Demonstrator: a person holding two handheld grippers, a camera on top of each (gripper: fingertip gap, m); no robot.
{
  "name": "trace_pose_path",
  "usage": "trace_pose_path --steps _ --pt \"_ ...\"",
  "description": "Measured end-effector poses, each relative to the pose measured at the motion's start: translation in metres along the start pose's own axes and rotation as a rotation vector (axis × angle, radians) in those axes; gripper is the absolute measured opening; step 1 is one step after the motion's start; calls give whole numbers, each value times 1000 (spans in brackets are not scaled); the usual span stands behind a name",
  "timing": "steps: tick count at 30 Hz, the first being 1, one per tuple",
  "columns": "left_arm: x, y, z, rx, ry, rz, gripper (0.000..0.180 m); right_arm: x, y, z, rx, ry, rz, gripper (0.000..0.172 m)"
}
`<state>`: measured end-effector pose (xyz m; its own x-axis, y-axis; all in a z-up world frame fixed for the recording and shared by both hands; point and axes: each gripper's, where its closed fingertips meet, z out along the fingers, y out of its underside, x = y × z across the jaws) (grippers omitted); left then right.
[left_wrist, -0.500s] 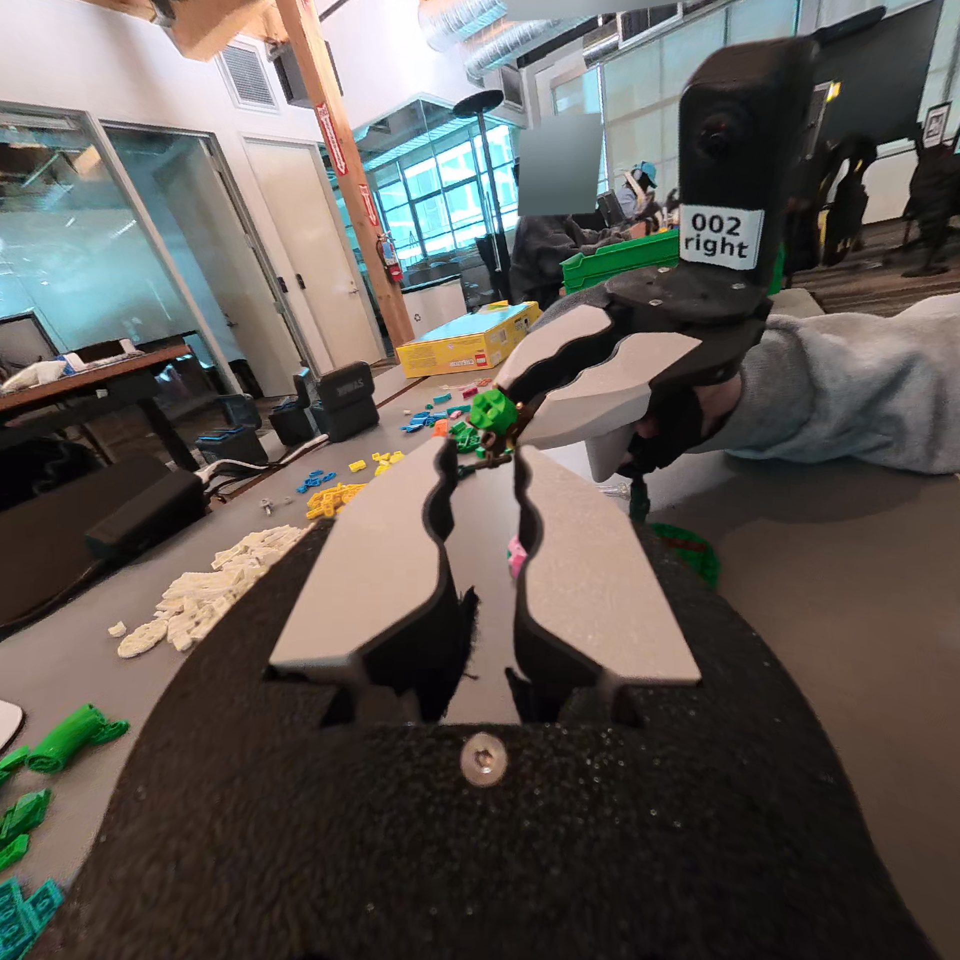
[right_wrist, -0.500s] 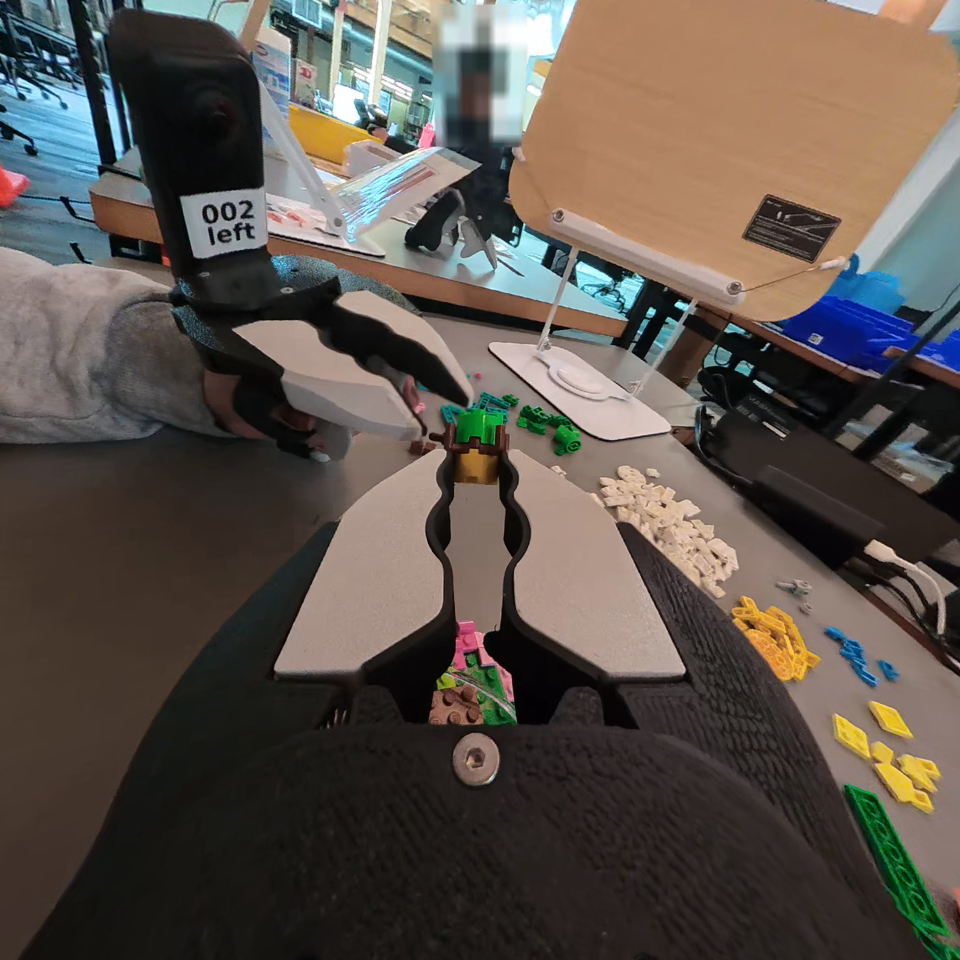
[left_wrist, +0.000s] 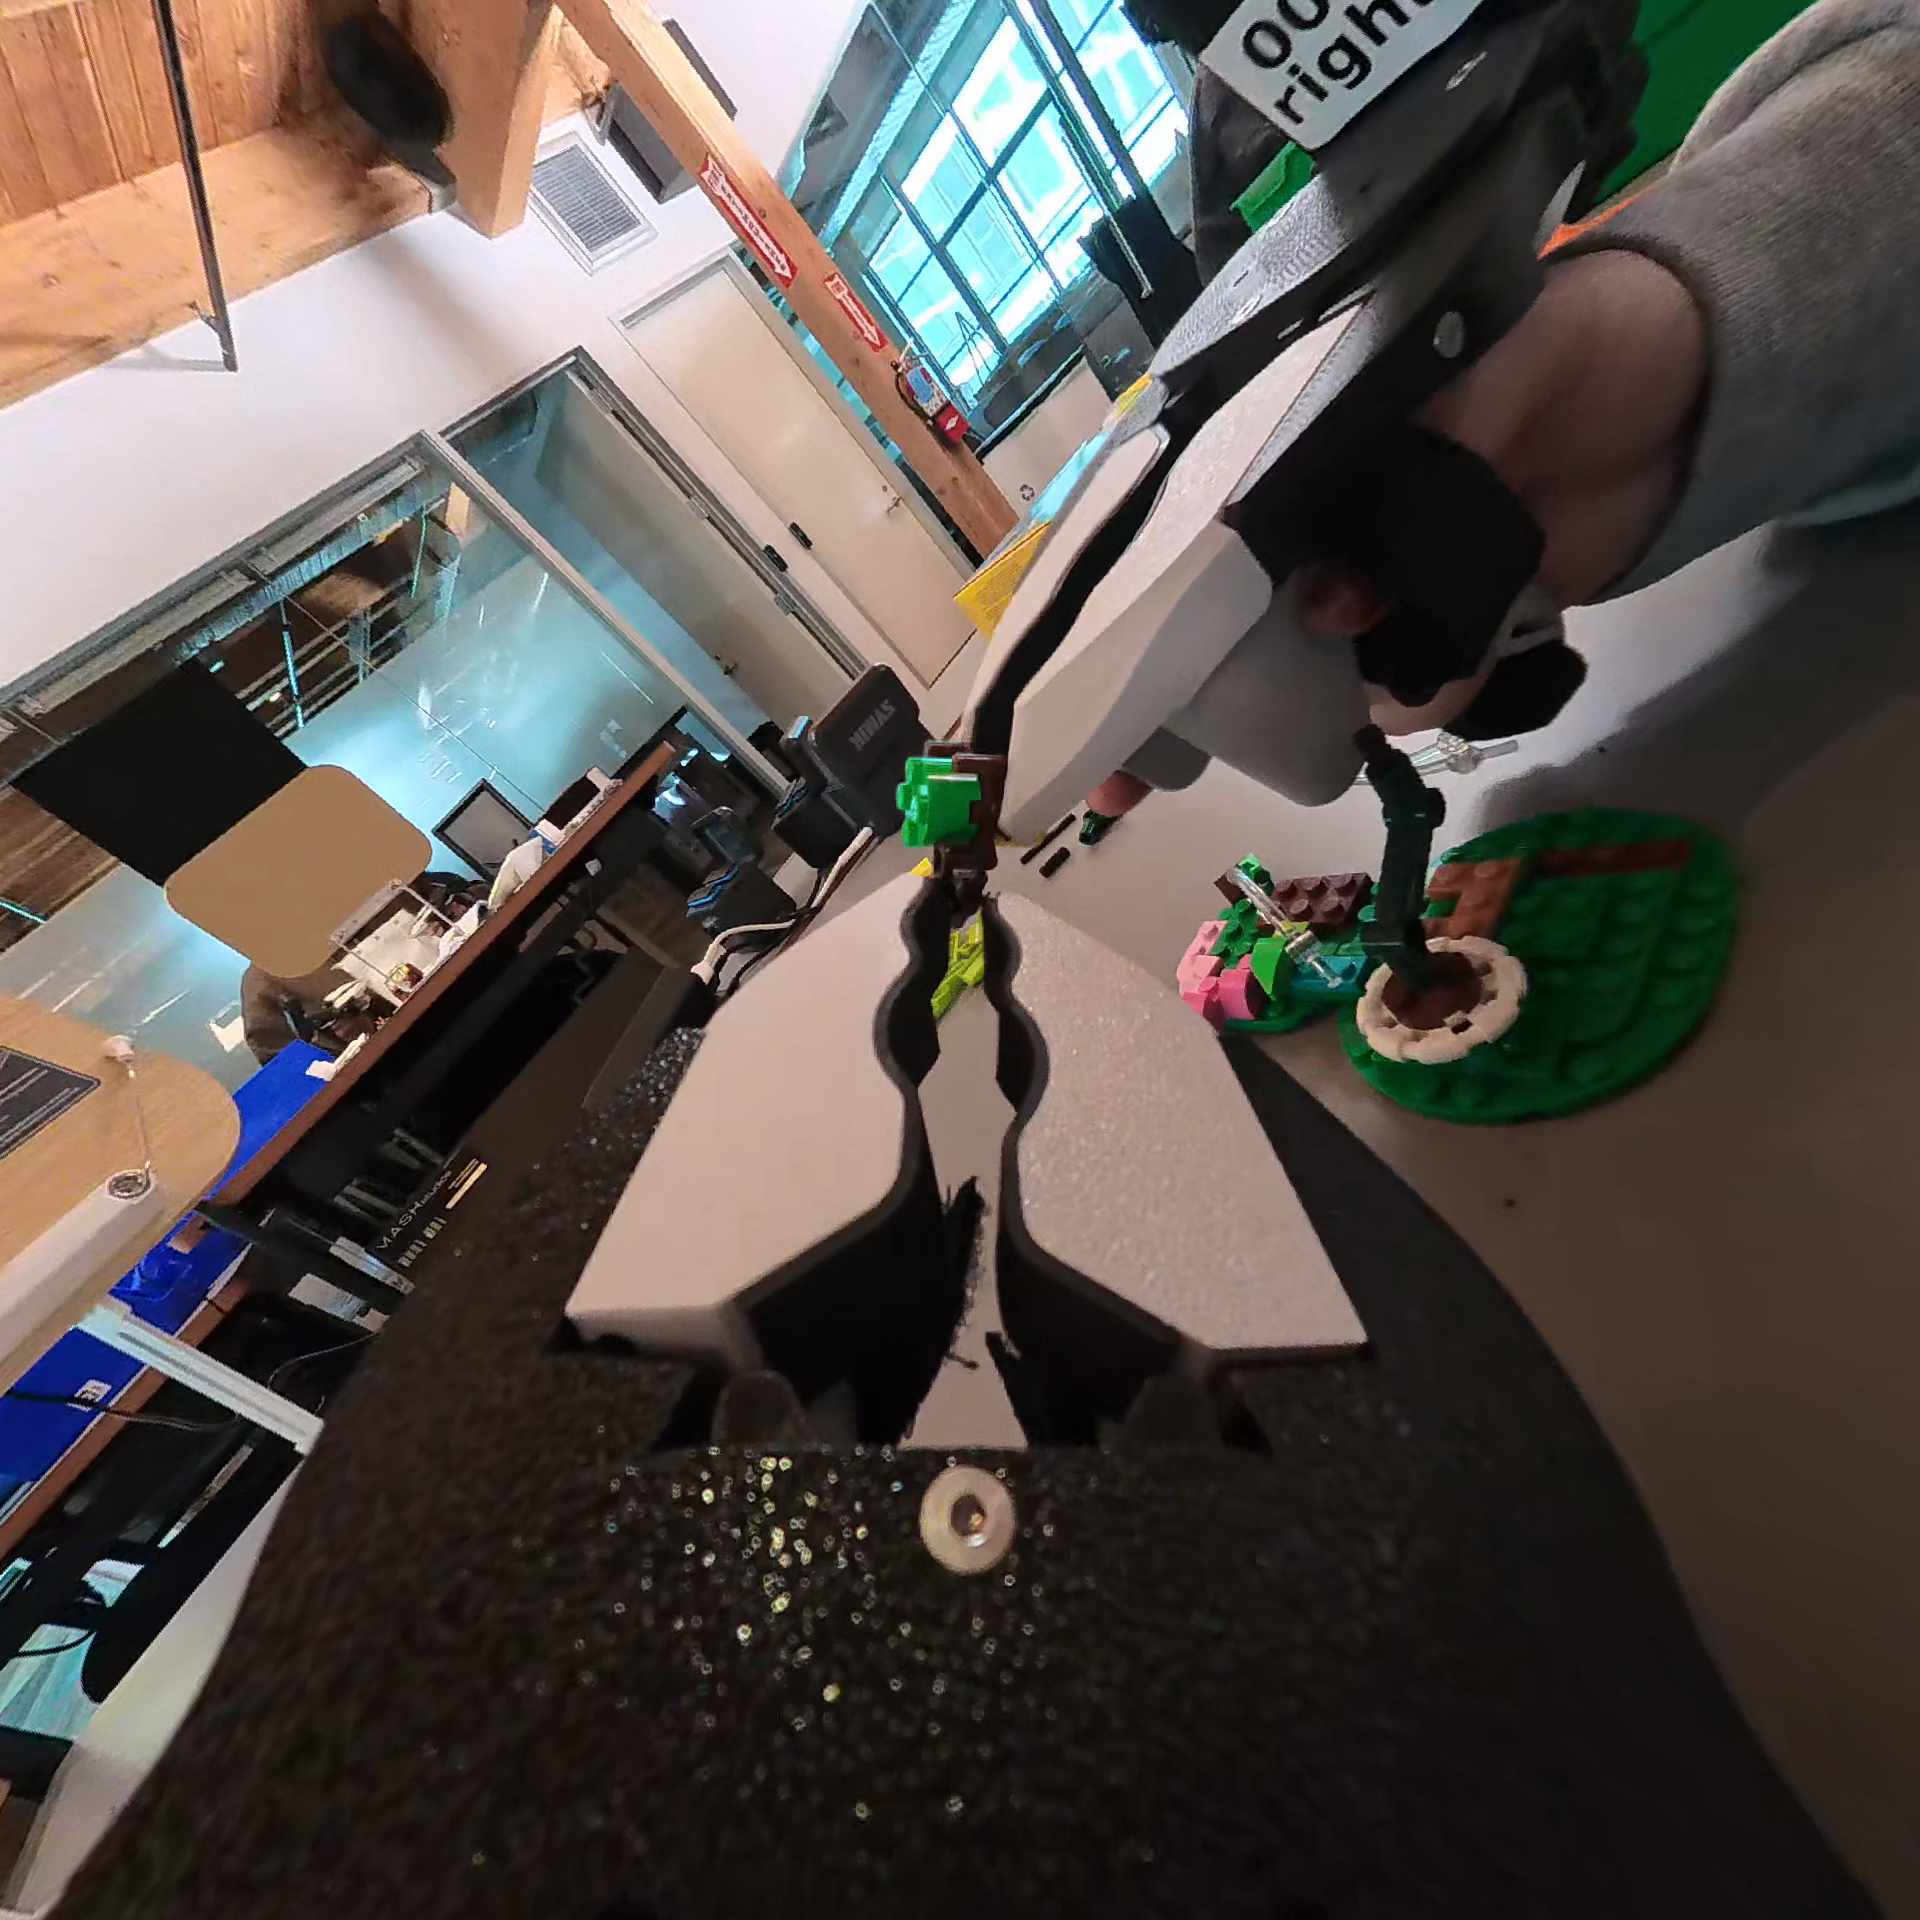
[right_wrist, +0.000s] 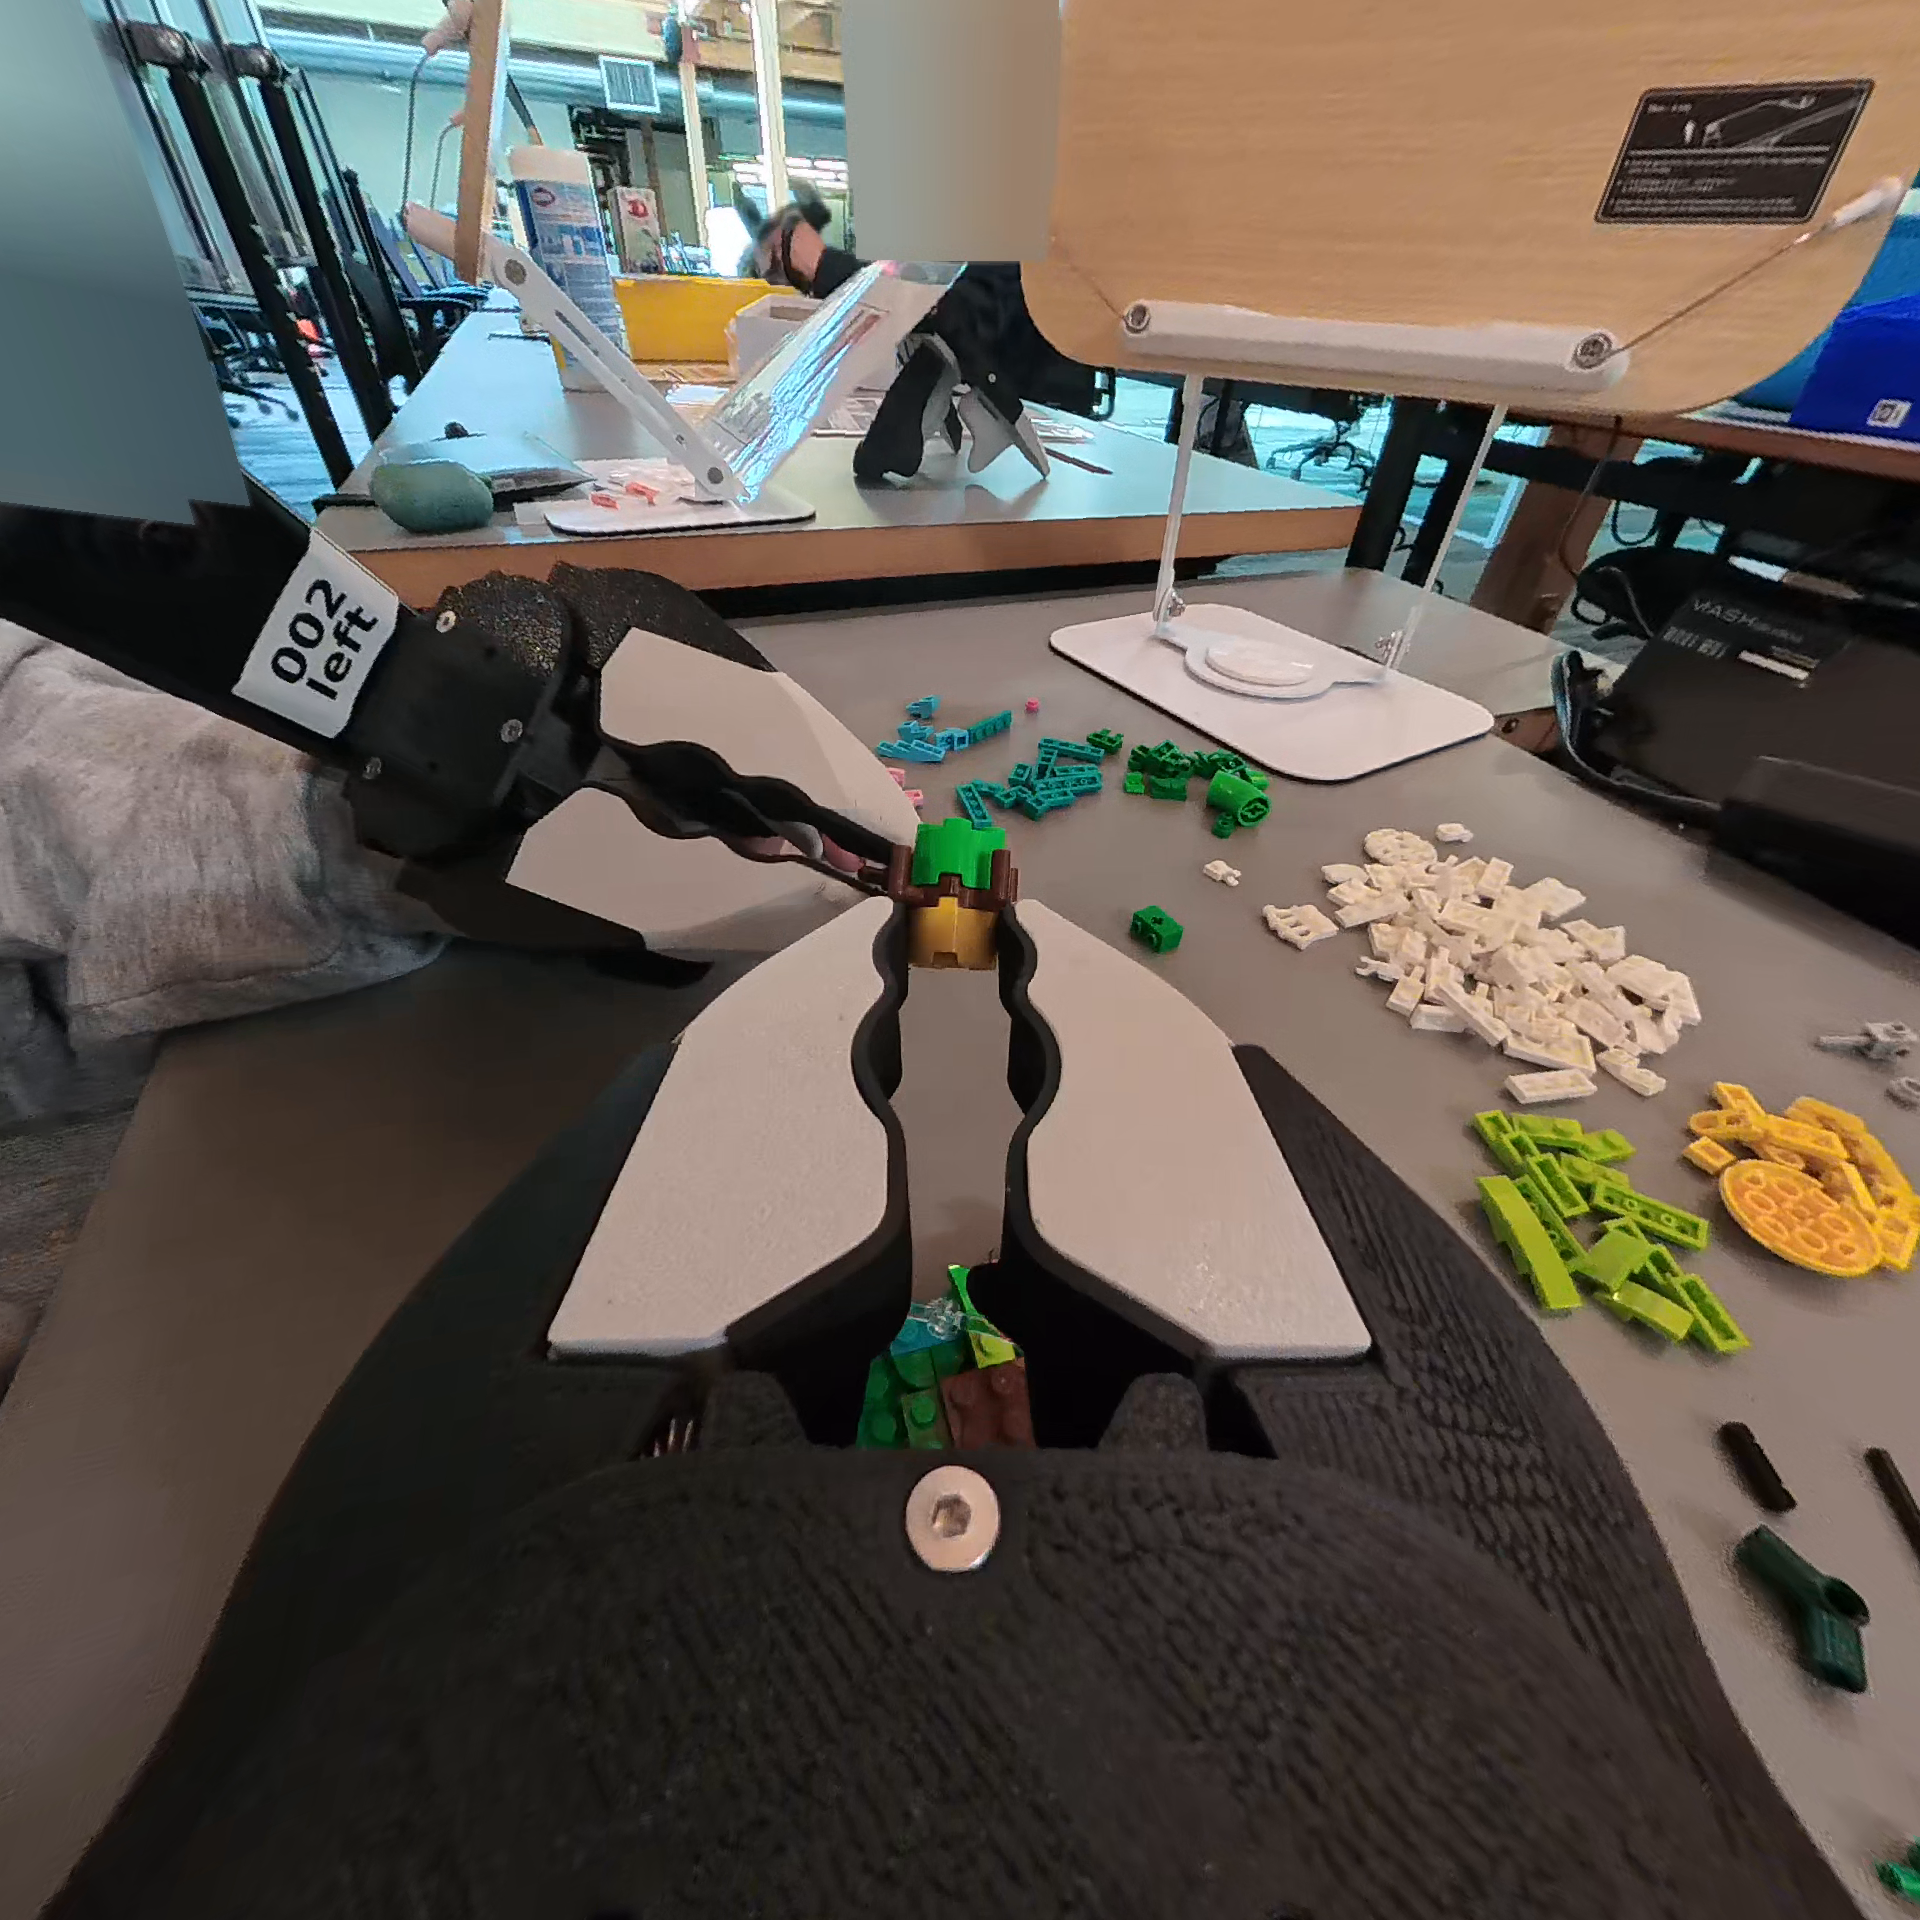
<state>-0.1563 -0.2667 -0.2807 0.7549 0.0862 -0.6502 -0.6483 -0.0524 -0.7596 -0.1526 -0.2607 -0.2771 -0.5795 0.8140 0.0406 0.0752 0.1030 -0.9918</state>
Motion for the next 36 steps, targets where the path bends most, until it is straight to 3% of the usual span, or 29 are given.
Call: trace_pose_path --steps 9,14,18,24,28,32,36 --pt "0 7 3 -56 -13 33 7 3 6 2 -44 26 21 15" --pt "-7 1 1 -30 -68 64 20 0 6 3 -51 22 5 15" --pt "-1 1 1 -20 -13 44 12 -1 6 4 -59 32 -28 15" --pt "-5 8 3 -62 50 -186 7 2 5 6 -82 114 -172 16" --pt "-10 14 3 -98 24 -220 5 6 7 6 -126 212 -383 15" --pt "-41 21 -8 -65 -54 -446 5 34 0 -10 -188 419 -666 15" --pt "-46 28 -9 -71 -67 -507 5 36 1 -12 -191 410 -632 15"
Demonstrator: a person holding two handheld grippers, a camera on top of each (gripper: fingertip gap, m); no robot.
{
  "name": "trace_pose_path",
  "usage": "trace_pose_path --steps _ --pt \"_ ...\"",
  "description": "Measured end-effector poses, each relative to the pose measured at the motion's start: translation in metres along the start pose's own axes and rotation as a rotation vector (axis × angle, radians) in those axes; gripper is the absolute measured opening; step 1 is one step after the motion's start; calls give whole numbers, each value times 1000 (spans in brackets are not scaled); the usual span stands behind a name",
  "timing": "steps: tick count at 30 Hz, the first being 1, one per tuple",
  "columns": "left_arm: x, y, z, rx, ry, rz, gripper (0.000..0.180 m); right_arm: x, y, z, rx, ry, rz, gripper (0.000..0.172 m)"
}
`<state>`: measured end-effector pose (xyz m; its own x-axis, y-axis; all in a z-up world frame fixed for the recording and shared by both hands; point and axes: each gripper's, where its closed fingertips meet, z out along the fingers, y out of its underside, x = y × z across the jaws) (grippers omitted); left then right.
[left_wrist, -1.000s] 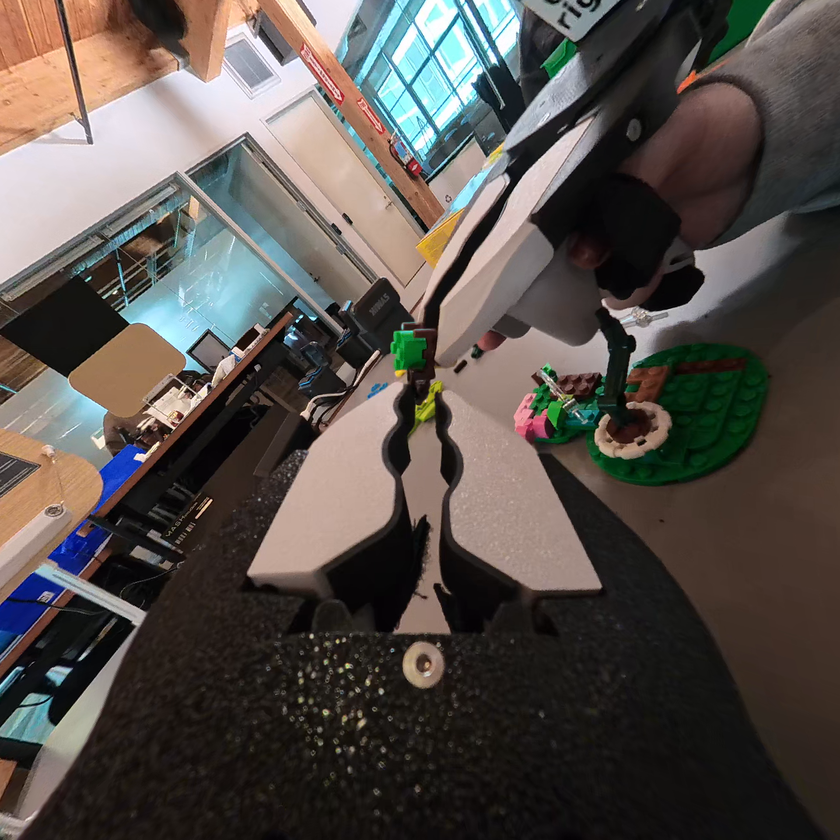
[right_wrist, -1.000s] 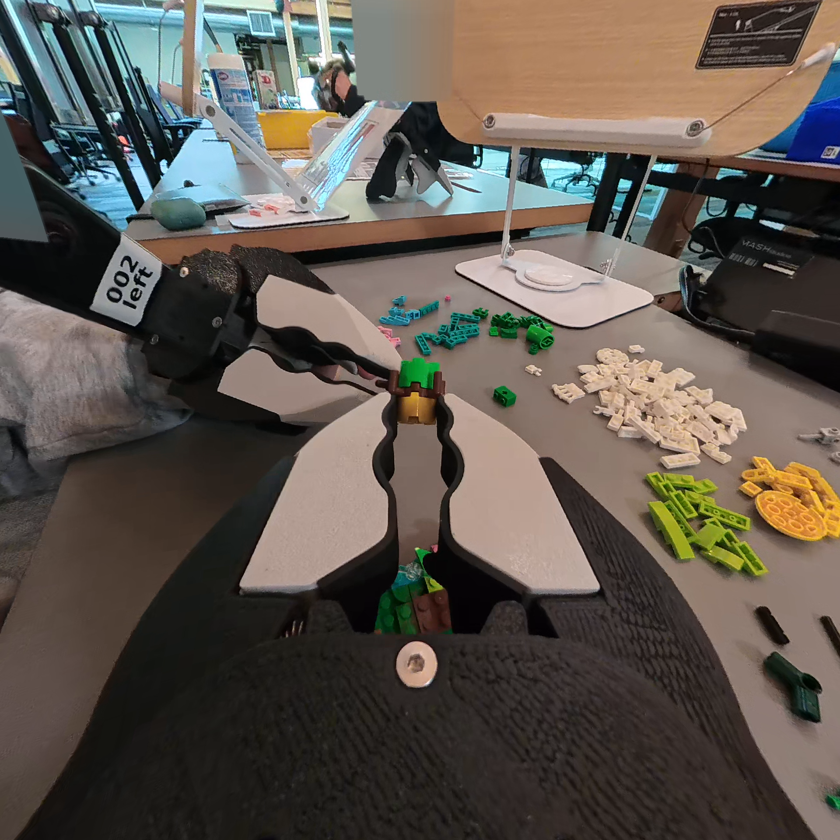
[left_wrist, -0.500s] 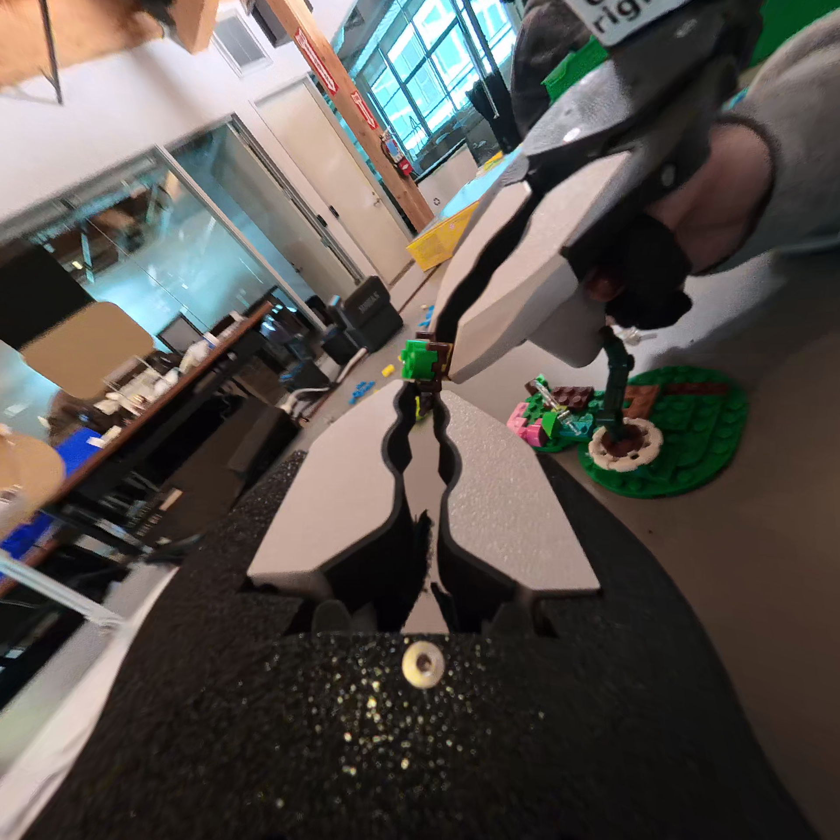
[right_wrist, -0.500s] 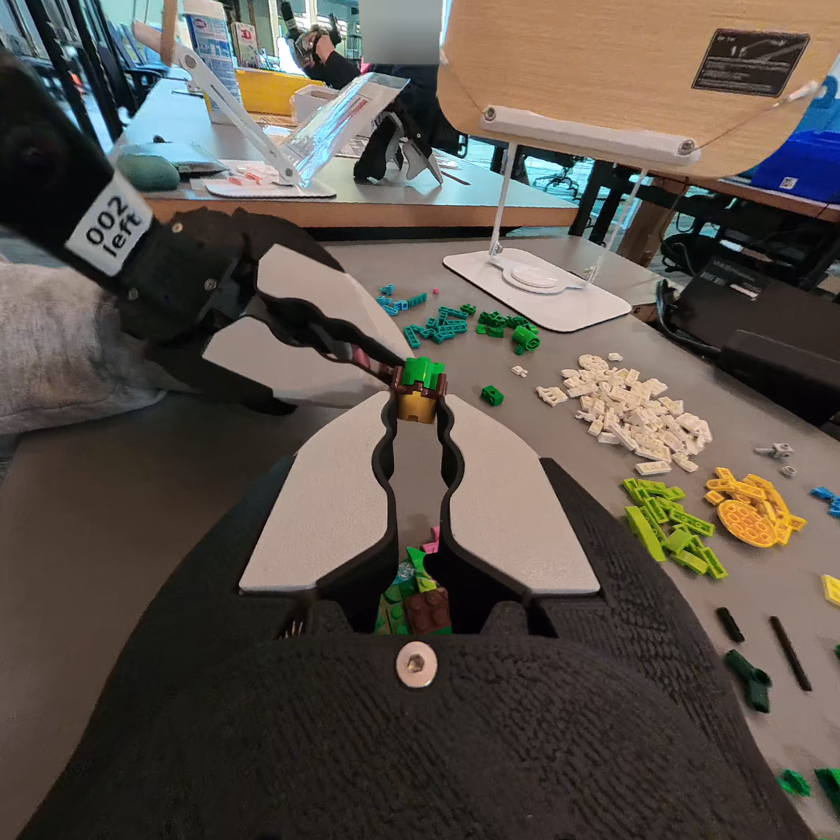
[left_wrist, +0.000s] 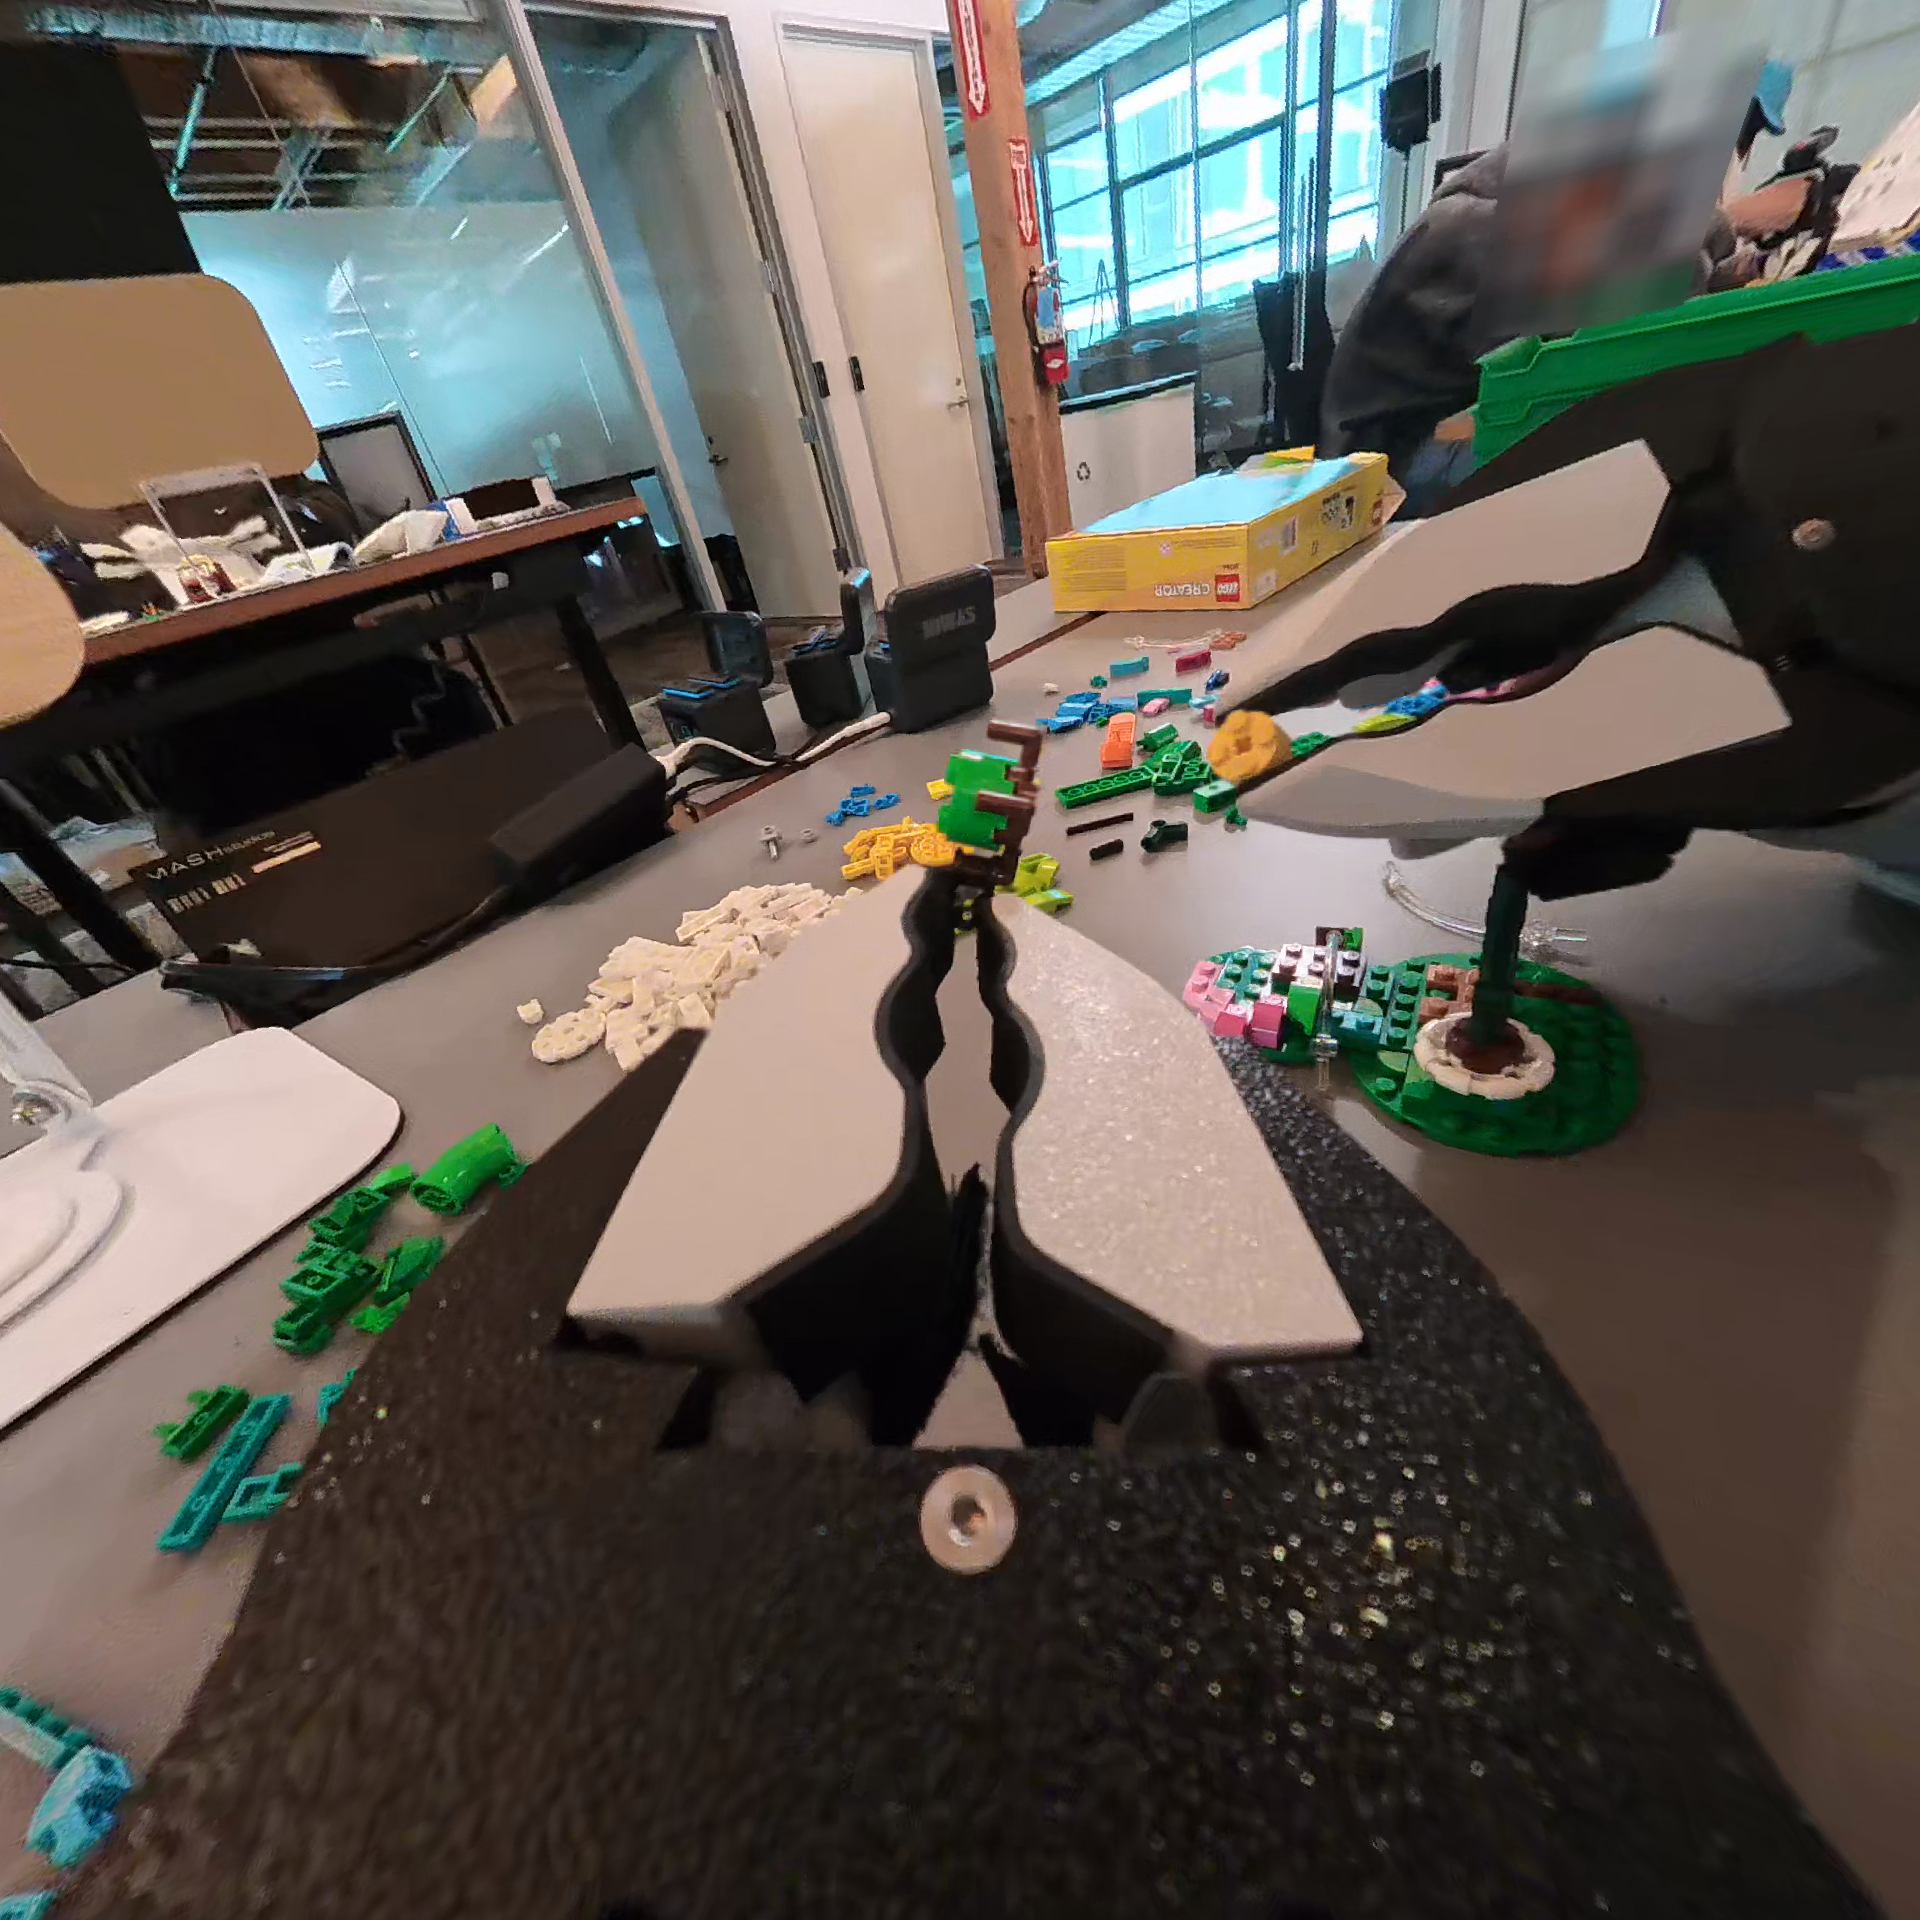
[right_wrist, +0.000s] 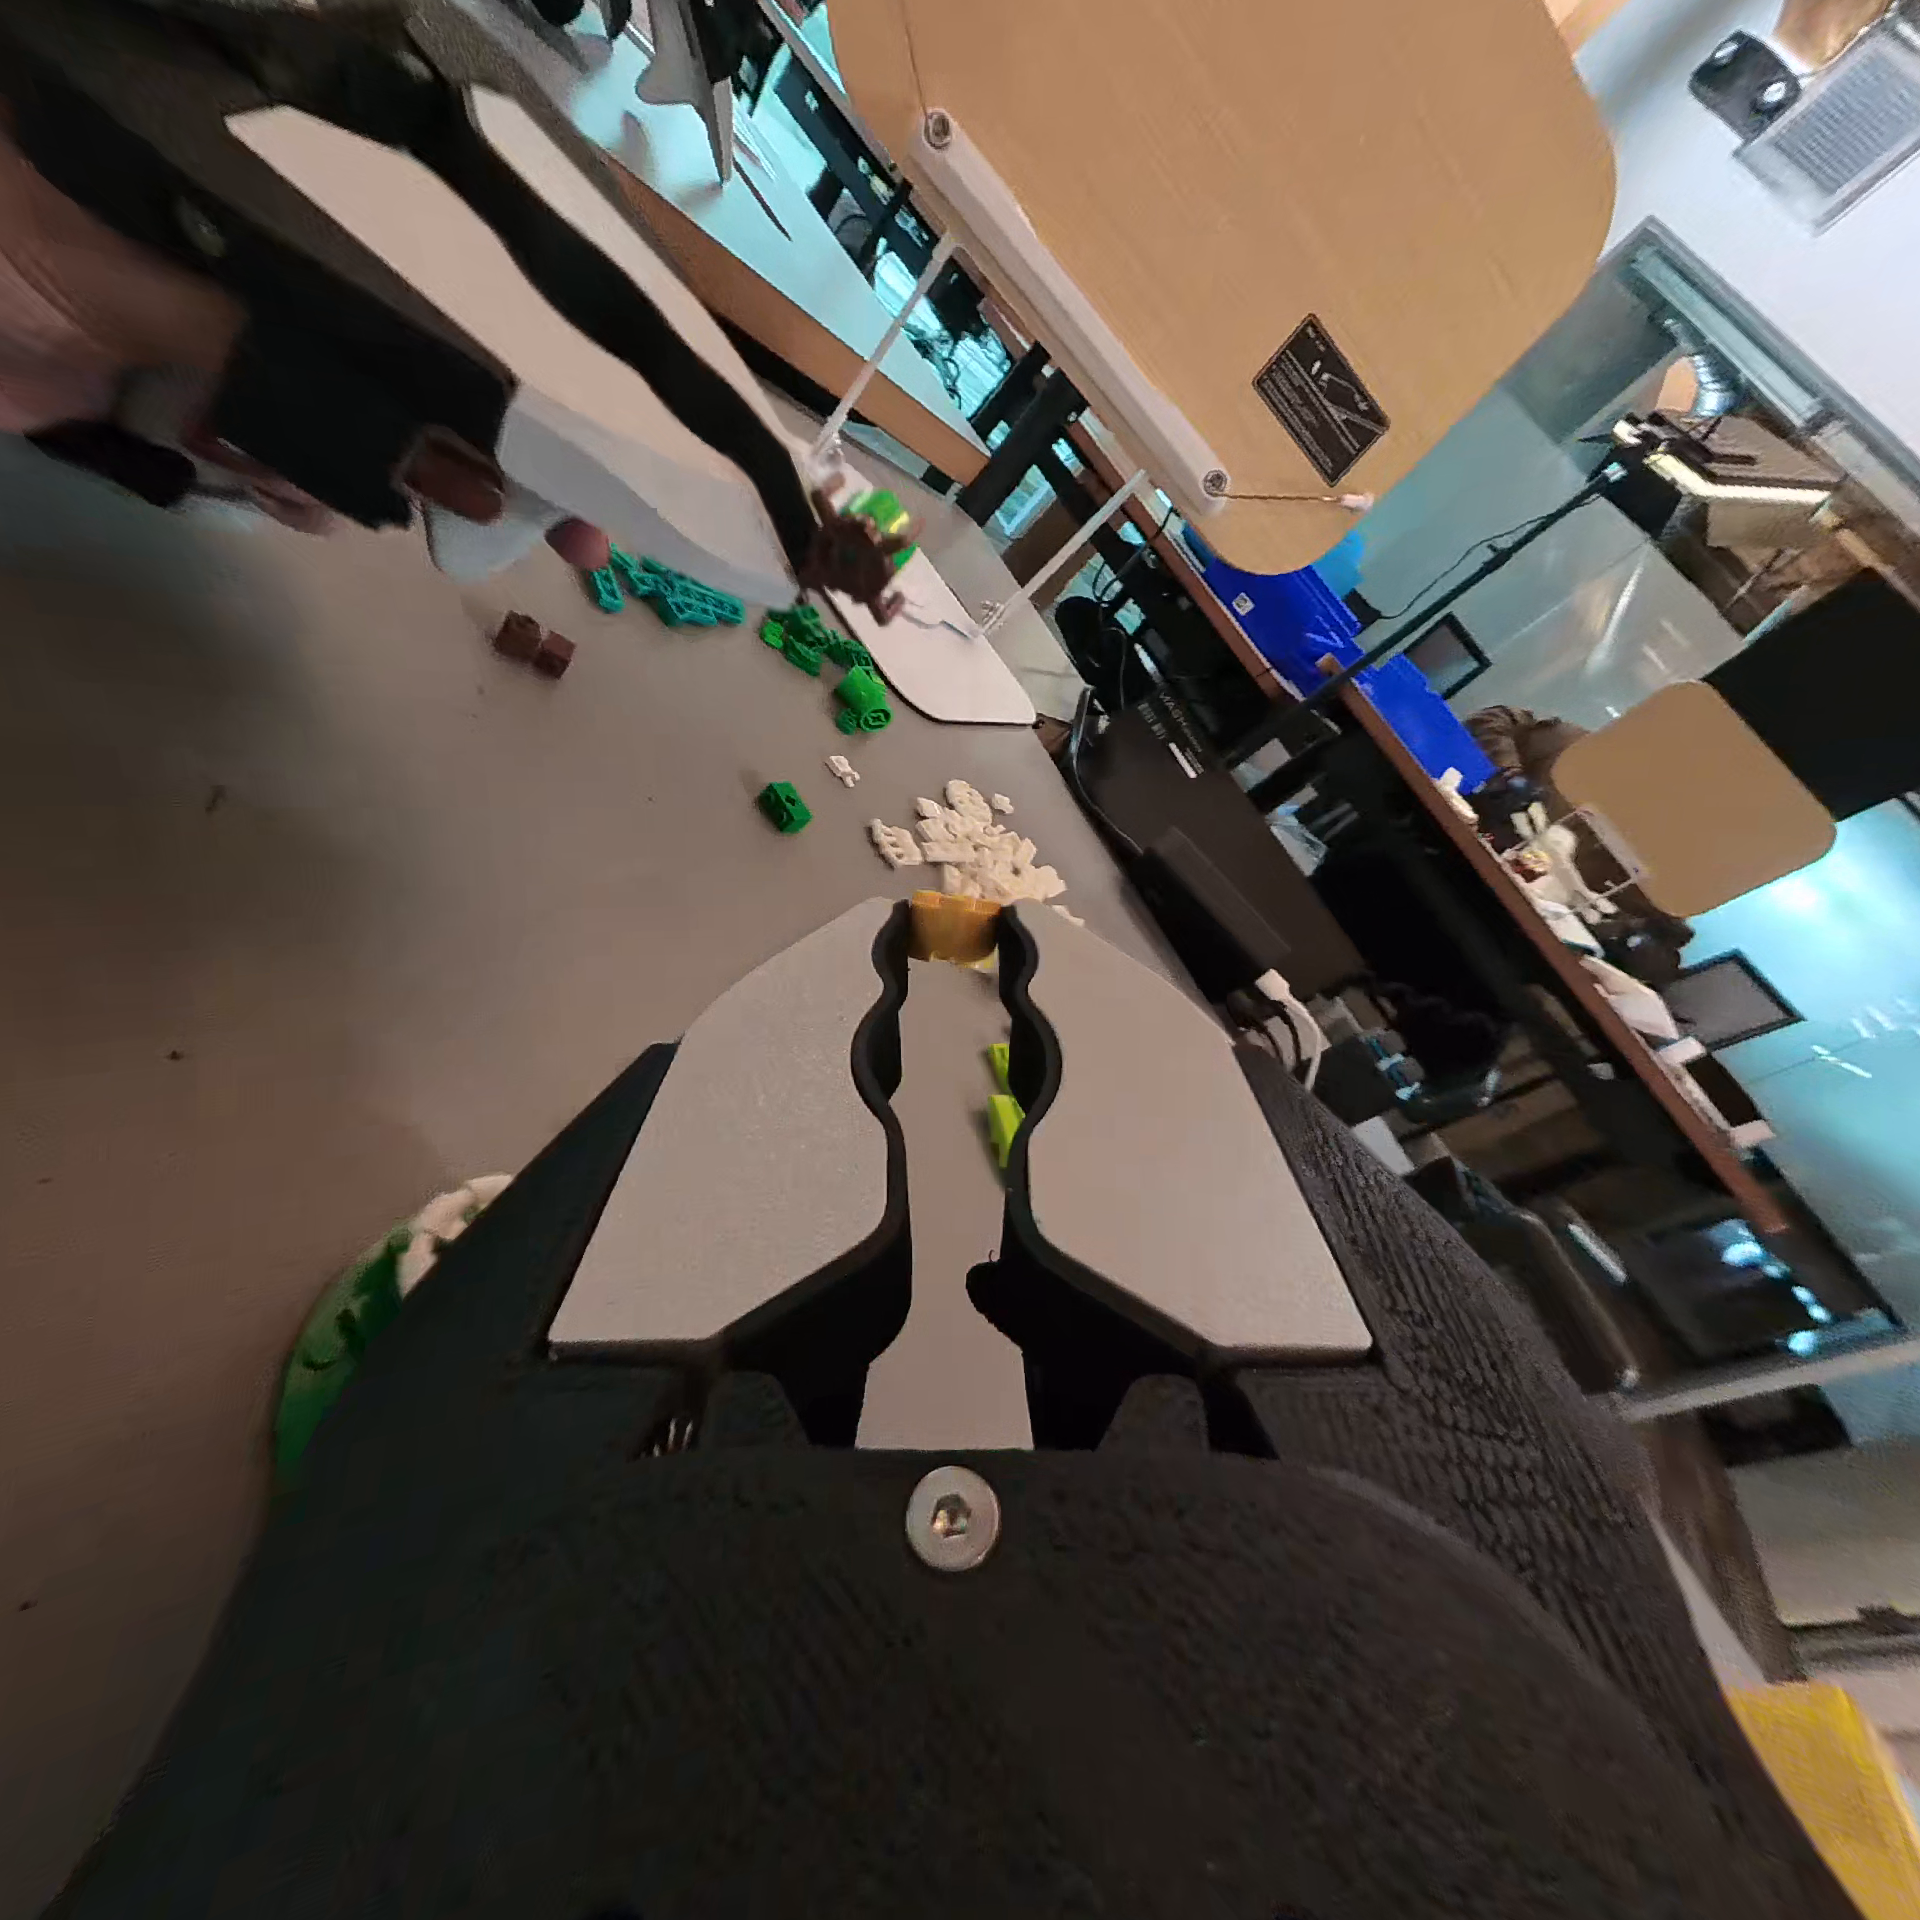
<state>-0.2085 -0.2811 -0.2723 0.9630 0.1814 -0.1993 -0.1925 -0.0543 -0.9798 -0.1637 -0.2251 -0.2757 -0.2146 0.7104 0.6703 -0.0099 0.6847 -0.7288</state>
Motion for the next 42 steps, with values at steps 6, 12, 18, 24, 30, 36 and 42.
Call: trace_pose_path --steps 6,12,18,24,30,36,42 --pt "10 30 9 -194 -20 235 6 -1 -6 0 26 2 36 15" --pt "24 63 14 -382 23 460 6 14 7 1 -24 42 189 16" --pt "24 54 13 -321 9 500 6 43 26 -3 -31 110 448 15" --pt "26 51 15 -298 1 505 6 70 64 0 -81 150 535 15" --pt "28 49 16 -278 -3 521 6 86 102 52 -227 -24 570 15" --pt "24 48 16 -270 -17 502 6 91 131 105 -352 -130 683 16" --pt "25 46 17 -261 -19 509 6 87 152 121 -460 -116 606 19"
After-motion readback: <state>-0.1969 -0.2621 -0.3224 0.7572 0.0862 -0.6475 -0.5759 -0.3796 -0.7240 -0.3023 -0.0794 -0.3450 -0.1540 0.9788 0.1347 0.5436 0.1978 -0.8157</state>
